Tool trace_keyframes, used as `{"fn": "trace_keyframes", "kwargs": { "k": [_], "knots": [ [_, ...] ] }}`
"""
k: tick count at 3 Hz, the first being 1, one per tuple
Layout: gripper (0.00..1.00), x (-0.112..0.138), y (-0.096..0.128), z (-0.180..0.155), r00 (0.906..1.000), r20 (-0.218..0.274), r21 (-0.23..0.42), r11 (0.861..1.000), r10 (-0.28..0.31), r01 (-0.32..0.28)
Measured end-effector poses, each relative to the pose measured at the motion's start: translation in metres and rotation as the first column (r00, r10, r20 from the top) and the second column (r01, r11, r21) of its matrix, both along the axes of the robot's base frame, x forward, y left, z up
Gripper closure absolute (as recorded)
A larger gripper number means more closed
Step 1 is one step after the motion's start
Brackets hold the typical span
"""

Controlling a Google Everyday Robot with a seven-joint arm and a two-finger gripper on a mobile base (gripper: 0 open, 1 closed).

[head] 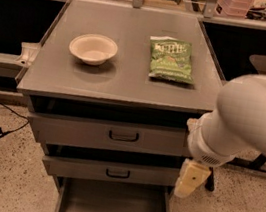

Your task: Pick blue plastic bottle from bottom drawer and place on counter

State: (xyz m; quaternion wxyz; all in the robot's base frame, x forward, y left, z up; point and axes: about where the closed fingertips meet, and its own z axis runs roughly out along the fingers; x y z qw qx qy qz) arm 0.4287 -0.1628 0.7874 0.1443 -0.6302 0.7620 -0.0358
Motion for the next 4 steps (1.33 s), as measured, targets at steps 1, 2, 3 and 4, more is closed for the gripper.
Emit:
{"fn": "trace_keyframes", "kwargs": {
  "k": [1,2,3,4],
  "knots": [
    [0.00,-0.004,-0.001,-0.020,0.9995,0.007,0.004,1.000,-0.030,0.030],
    [0.00,-0.004,-0.002,-0.019,0.9996,0.007,0.004,1.000,-0.028,0.028],
    [0.00,-0.004,0.010,-0.032,0.9996,0.011,-0.006,1.000,0.026,-0.026],
    [0.00,-0.004,0.038,-0.090,0.9947,-0.015,-0.037,0.994,0.101,-0.102]
  ]
}}
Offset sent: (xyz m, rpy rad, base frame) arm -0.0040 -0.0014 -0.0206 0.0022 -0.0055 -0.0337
